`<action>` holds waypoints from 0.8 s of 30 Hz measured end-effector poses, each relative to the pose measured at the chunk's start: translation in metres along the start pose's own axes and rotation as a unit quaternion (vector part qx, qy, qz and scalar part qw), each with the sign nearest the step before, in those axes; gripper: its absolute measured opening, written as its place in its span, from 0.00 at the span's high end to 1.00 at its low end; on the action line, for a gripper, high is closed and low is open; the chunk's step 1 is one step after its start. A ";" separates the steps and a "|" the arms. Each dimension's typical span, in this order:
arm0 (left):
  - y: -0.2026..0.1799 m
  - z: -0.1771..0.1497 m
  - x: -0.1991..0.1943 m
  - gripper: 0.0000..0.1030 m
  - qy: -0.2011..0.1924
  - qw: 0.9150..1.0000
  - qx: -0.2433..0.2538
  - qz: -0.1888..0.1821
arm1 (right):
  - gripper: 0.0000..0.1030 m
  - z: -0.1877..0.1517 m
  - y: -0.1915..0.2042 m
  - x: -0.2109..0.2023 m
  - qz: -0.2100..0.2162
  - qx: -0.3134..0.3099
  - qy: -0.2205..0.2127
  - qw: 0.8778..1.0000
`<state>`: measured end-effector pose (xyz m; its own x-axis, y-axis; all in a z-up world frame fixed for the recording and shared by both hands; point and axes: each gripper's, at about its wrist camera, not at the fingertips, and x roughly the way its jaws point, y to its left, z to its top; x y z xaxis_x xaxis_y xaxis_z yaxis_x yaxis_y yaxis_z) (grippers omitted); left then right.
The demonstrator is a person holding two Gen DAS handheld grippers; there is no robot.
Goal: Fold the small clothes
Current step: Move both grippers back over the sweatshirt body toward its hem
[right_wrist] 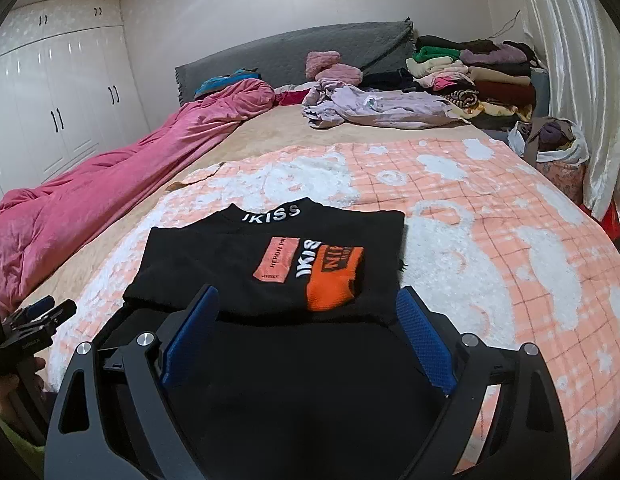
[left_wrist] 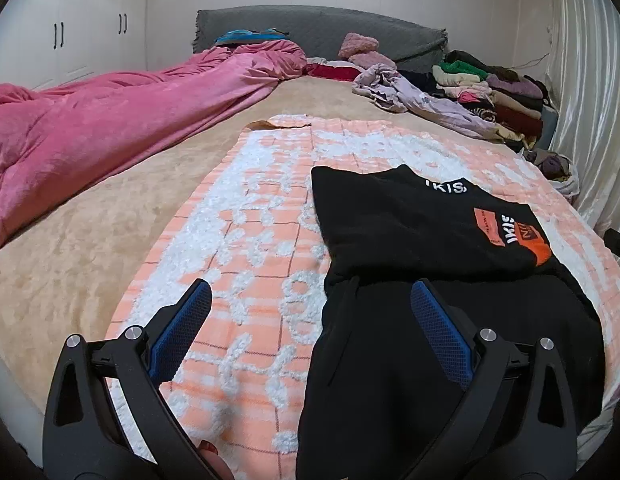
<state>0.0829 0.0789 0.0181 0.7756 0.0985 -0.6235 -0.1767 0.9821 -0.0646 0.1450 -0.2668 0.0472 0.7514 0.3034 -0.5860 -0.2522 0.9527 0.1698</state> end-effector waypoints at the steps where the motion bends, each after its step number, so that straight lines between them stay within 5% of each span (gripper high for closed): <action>1: 0.000 -0.001 -0.001 0.09 0.001 1.000 0.000 0.000 | 0.13 -0.001 -0.002 -0.002 -0.001 0.000 0.001 1.000; 24: 0.009 -0.038 -0.024 0.09 0.039 0.999 0.025 0.024 | 0.13 -0.047 -0.032 -0.018 -0.016 -0.010 0.049 0.999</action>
<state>0.0397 0.0794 0.0026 0.7164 0.1351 -0.6845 -0.1807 0.9835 0.0050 0.1109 -0.3035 0.0147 0.6962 0.2682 -0.6658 -0.2423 0.9610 0.1337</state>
